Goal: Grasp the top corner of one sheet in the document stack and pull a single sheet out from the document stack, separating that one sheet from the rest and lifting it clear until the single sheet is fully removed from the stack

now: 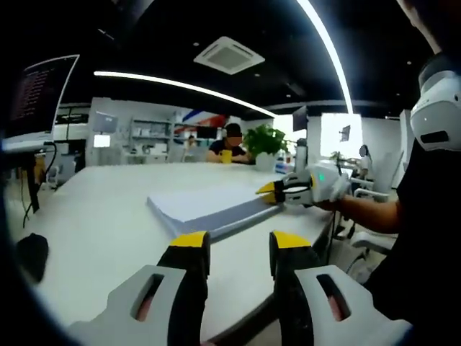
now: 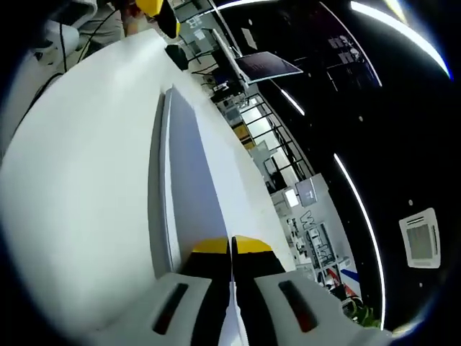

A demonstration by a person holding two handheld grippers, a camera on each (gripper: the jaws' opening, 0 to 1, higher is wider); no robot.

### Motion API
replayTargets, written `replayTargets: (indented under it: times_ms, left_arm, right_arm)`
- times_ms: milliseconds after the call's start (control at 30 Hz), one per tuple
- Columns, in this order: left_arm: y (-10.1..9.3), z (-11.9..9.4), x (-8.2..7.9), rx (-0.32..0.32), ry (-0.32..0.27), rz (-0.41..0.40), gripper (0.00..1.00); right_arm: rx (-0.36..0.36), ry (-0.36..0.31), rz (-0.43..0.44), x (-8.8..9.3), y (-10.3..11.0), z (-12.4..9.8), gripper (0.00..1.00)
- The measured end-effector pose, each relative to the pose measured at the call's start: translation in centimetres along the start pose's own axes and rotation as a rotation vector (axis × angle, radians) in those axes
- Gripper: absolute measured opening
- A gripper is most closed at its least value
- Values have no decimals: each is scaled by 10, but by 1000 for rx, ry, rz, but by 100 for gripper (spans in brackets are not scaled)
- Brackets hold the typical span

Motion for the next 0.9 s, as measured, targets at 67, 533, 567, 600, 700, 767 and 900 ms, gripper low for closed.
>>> replayTargets:
  times_ms: [67, 533, 567, 600, 700, 767, 900]
  left_arm:
    - [3, -3, 3, -19, 6, -11, 35]
    - [9, -21, -3, -54, -37, -49, 32]
    - [9, -21, -3, -57, -37, -52, 32]
    - [9, -22, -2, -59, -33, -54, 32]
    - [7, -23, -1, -57, -30, -46, 32]
    - [6, -22, -1, -55, -32, -47, 32]
    - [5, -22, 0, -53, -38, -49, 32]
  right_arm:
    - [-7, 4, 49, 1, -2, -1, 2]
    - [-33, -6, 343, -8, -22, -7, 2]
    - [-37, -9, 363, -10, -22, -7, 2]
    - [-41, -15, 381, -11, -23, -7, 2]
    - [-49, -28, 442, -15, -25, -10, 1]
    - [-41, -41, 486, -18, -27, -13, 1]
    - [-35, -66, 523, -22, -33, -17, 1]
Point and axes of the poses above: the point that each gripper's makers call its tool centre point, and the gripper's own axes: z roughly forward along the fingers, y roughly to its left, x roughly out of its underside, the point moved 4 cm from there along -z, roughly backward along the fingers, and after that the axes turned 6 degrees about -y, right-handed, at the moved point
